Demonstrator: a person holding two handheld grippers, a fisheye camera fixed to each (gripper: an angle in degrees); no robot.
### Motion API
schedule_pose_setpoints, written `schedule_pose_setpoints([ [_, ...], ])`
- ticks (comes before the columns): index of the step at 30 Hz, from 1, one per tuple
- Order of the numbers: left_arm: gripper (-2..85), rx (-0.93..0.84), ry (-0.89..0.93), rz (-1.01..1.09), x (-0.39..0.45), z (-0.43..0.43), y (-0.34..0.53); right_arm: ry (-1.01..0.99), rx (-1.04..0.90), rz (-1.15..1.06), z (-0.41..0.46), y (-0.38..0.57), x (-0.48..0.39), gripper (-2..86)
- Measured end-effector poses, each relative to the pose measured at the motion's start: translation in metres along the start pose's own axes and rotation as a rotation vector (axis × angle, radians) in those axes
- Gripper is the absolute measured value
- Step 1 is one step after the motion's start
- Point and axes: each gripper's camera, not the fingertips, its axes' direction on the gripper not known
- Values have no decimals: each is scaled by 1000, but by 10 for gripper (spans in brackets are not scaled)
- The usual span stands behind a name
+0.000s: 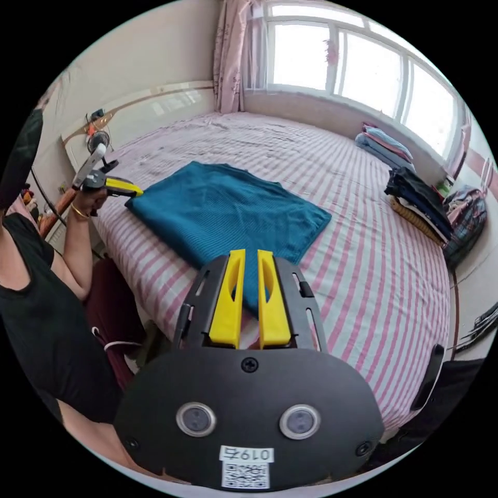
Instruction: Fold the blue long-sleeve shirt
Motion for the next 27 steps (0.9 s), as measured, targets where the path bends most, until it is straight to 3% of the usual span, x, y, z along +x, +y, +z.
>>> schedule_pose_setpoints([
  [4, 7, 35, 74, -48, -17, -1, 13, 43, -100, -21, 21, -7, -7, 57],
  [10, 9, 223, 249, -95, -55, -23, 44, -178, 85, 164, -15, 26, 36, 104],
  [12, 12, 168, 294, -14, -54, -17, 50, -224, 94, 195, -20, 39, 48, 109],
  [16, 23, 69, 212, -67, -62, -5, 69, -291, 87, 275, -15, 63, 68, 113],
  [21, 107, 204, 469, -170, -93, 6, 90, -378, 103, 314, -2, 76, 80, 132],
  [27, 121, 136, 511, -164, -101, 25, 89, -457, 95, 313, 2, 81, 86, 118],
])
